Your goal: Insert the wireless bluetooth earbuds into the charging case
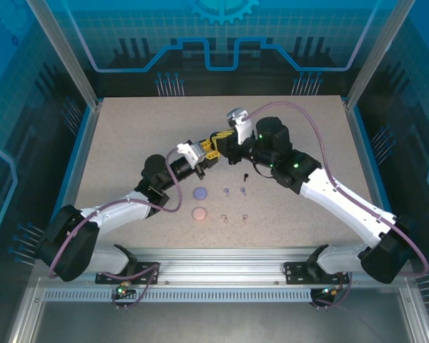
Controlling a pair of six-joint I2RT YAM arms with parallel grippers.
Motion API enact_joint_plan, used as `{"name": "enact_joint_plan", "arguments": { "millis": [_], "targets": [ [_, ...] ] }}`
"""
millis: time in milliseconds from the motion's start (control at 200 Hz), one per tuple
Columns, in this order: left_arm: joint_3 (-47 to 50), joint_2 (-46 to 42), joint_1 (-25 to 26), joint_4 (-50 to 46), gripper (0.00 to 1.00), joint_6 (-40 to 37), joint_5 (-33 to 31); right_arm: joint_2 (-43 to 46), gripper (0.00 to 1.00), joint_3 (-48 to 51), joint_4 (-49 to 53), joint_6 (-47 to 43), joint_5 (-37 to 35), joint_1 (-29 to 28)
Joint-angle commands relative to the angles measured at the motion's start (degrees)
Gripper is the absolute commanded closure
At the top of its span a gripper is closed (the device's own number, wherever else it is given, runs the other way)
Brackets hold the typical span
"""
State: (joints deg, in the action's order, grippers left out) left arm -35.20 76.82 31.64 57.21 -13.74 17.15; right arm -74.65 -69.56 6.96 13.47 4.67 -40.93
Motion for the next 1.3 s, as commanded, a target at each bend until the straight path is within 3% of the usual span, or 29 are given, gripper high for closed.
{"name": "enact_joint_plan", "arguments": {
  "millis": [0, 210, 480, 665, 920, 1045, 1291],
  "targets": [
    [-1.75, -1.45, 0.51, 1.74, 1.00, -1.31, -0.42, -0.93, 0.87, 1.05, 2.18, -2.22, -0.34, -2.43],
    [-1.71, -1.62, 0.47, 1.60, 1.00, -1.08, -0.65, -0.94, 0.85, 2.07, 2.18, -1.22, -0.48, -3.24],
    [-0.54, 0.28, 0.53, 3.55, 1.00, 0.47, -1.02, -1.12, 0.43, -5.54, 5.19, 1.89, -1.59, -2.39],
    [0.72, 1.22, 0.45, 5.31, 1.00, 0.80, -2.20, 2.61, 0.28, -8.71, 7.34, 6.17, -2.31, 0.89],
    [1.45, 1.03, 0.47, 6.73, 1.00, 1.23, -2.47, 5.04, 0.24, -6.71, 16.43, 15.43, -6.89, 9.92],
    [1.63, 1.02, 0.49, 7.11, 1.00, 1.39, -2.45, -1.42, 0.26, -6.98, 24.14, 18.26, -10.97, 11.48],
    [1.93, 0.23, 0.44, 7.46, 1.00, 1.51, -2.66, -16.20, 0.34, -6.77, 30.00, 22.80, -14.28, 10.49]
  ]
}}
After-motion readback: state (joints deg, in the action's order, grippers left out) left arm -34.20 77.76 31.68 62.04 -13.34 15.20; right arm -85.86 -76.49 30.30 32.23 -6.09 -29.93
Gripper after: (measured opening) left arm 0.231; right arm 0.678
